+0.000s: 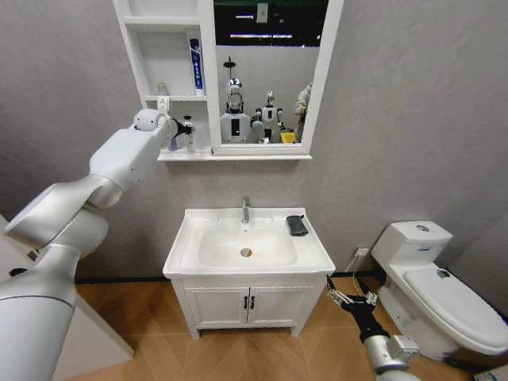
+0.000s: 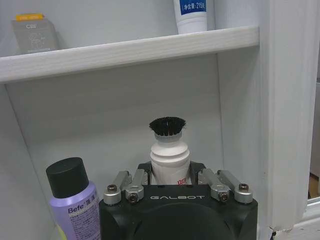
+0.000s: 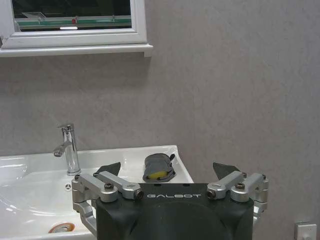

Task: Move facial cleanser and shampoo from washbasin to cabinet, then wipe washbasin with towel.

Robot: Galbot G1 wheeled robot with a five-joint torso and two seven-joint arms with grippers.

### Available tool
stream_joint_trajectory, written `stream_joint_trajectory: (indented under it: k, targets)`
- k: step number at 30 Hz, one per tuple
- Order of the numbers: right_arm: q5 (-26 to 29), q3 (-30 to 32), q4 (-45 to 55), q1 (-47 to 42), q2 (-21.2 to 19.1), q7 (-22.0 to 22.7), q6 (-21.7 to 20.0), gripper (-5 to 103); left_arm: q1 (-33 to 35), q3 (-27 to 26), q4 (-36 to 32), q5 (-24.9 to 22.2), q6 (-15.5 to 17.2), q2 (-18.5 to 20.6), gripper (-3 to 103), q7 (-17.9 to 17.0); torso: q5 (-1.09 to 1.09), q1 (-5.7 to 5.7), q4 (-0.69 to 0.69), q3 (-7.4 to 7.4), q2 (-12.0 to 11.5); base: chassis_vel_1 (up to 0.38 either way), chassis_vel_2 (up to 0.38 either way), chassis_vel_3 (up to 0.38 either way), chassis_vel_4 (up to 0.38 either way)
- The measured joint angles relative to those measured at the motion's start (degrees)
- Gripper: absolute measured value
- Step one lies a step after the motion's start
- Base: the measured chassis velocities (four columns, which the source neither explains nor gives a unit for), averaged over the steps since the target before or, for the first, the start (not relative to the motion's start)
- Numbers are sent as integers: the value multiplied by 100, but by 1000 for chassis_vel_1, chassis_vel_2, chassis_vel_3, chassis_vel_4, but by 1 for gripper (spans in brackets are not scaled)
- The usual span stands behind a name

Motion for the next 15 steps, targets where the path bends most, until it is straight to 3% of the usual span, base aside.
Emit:
stream_joint_trajectory:
  k: [15]
  targets:
    - [9, 29, 12, -35, 8, 1, 41, 100, 20, -67, 112, 136, -68, 26, 38, 55, -1, 0, 2, -1, 0, 0, 0, 0, 0]
